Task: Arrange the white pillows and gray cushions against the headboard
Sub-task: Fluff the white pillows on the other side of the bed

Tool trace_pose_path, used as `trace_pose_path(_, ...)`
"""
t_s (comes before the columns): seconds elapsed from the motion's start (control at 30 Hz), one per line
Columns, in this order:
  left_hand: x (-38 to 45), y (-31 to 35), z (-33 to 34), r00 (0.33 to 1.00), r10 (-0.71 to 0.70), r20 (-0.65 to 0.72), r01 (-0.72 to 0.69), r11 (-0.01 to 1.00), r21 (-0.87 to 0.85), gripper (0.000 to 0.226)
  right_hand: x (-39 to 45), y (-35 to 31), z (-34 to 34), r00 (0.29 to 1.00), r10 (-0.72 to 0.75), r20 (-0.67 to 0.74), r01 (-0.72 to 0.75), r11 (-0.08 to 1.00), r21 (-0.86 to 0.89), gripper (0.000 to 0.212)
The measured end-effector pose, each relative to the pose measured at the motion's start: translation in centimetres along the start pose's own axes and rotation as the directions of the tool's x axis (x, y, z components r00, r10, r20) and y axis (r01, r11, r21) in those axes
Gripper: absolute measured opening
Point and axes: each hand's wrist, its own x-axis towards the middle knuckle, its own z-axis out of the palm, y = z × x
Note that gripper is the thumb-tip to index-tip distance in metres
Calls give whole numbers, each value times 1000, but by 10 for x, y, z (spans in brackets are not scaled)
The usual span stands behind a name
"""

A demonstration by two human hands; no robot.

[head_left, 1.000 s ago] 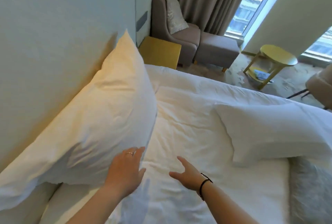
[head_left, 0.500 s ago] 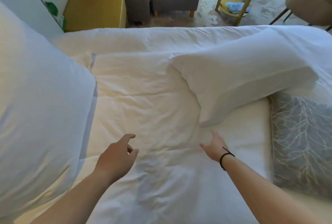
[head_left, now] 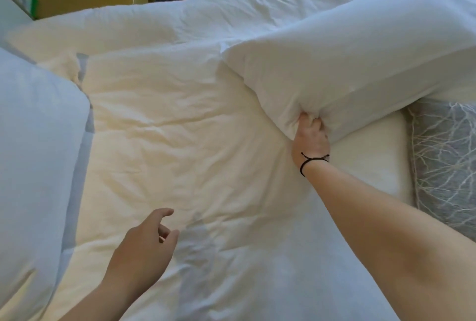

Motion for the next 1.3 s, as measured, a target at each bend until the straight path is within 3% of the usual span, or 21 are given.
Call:
trace_pose_path(0.2,-7,12,8,1000,6,-6,-7,999,-49,29,6,17,-14,991,-133,-6,133,991,-9,28)
trace_pose_path(0.33,-23,31,3,999,45,-16,-46,995,-88,29,-5,18,-42,995,-100,26,98,993,59,21)
trace_pose_path(0.43,-39,51,-9,992,113,-51,-118,989,-89,36,-22,17,-77,994,-107,-6,107,988,110,18)
trace_pose_path(0.53,-57,78,-25,965,248,-86,-251,968,-25,55,-56,5,-123,976,-207,-71,216,960,179,21)
trace_pose_path(0.63,-83,115,-52,872,478,-107,-478,878,29,79,-111,-21,-175,935,-334,-118,354,888,292,12)
trace_pose_path(0.73,-112,146,-85,734,671,-106,-647,738,191,93,-180,-48,-229,883,-430,-188,463,729,504,11)
trace_pose_path(0.8,-132,157,-104,628,761,-163,-702,645,302,73,-222,-60,-263,844,-471,-255,512,566,646,20)
trace_pose_path(0.87,-150,154,-119,486,832,-268,-720,554,417,30,-253,-66,-284,808,-484,-337,546,400,736,26)
trace_pose_path(0.9,-156,148,-125,457,839,-295,-705,544,455,17,-265,-69,-288,802,-477,-360,544,332,771,27)
trace_pose_path(0.97,-167,131,-132,519,810,-272,-665,583,466,16,-277,-68,-283,814,-472,-339,490,246,836,22)
trace_pose_path(1.0,-170,120,-131,575,776,-260,-640,624,449,13,-277,-65,-275,817,-491,-303,470,262,843,24)
trace_pose_path(1.07,-173,95,-127,705,646,-293,-549,759,351,4,-270,-52,-248,797,-575,-182,480,422,769,52)
trace_pose_path(1.13,-169,68,-126,800,482,-357,-448,876,178,5,-254,-27,-216,750,-661,-15,550,612,569,85)
trace_pose_path(1.2,-166,45,-131,847,365,-385,-379,924,43,4,-232,-2,-188,704,-704,92,647,690,325,105)
trace_pose_path(1.3,-164,23,-139,897,222,-382,-260,964,-50,5,-197,14,-166,695,-713,92,705,701,105,102)
